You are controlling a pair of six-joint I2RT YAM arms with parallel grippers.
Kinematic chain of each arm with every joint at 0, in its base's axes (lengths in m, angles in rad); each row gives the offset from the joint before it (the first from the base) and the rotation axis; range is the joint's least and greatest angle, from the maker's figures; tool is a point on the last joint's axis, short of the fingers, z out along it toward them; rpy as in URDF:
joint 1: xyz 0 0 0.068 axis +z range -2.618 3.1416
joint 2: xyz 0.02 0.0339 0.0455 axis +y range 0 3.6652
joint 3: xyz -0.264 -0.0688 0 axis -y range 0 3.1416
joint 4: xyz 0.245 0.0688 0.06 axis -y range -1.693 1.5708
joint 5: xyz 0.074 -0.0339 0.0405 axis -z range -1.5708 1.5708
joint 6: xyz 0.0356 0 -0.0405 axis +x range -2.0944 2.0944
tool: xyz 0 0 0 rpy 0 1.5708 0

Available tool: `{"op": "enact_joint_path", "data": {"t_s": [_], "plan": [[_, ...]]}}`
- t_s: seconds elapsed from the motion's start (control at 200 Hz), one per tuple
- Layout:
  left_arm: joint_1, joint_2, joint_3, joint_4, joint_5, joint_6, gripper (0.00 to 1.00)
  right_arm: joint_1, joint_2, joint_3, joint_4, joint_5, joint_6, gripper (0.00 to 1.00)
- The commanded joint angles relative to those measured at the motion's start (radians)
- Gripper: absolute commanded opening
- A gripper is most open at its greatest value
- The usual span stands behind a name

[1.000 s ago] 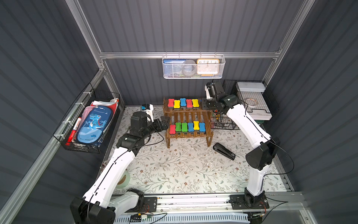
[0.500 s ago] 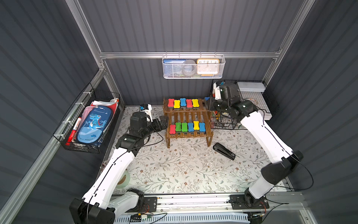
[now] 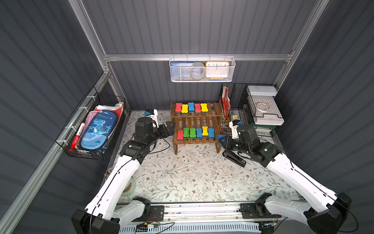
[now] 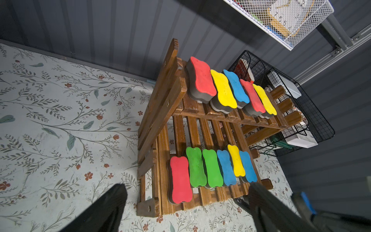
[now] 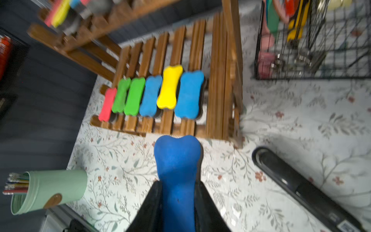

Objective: Remove the whiteboard erasers from the shelf
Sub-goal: Place the whiteboard eraser at the center of the board.

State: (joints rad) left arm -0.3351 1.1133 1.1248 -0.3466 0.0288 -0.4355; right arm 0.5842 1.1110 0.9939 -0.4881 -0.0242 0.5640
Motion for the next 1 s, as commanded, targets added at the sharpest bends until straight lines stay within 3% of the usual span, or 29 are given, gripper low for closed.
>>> {"op": "enact_joint_path", "data": {"t_s": [0.0, 0.2, 0.56, 0.895, 0.995], "plan": [[-0.001, -0.018, 0.02, -0.026, -0.001, 0.006, 0.99, 0.037, 0.001, -0.1, 0.056, 0.009, 0.092, 0.28], [-0.001, -0.027, 0.02, -0.04, -0.006, 0.016, 0.99, 0.119, 0.092, -0.22, 0.167, 0.047, 0.139, 0.27], [-0.001, -0.018, 0.014, -0.04, 0.006, 0.019, 0.99, 0.129, 0.322, -0.224, 0.232, 0.166, 0.085, 0.27], [-0.001, -0.013, 0.03, -0.052, 0.007, 0.03, 0.99, 0.133, 0.438, -0.205, 0.239, 0.141, 0.097, 0.27], [-0.001, -0.014, 0.024, -0.054, 0.006, 0.032, 0.99, 0.135, 0.428, -0.216, 0.239, 0.137, 0.099, 0.35]]}}
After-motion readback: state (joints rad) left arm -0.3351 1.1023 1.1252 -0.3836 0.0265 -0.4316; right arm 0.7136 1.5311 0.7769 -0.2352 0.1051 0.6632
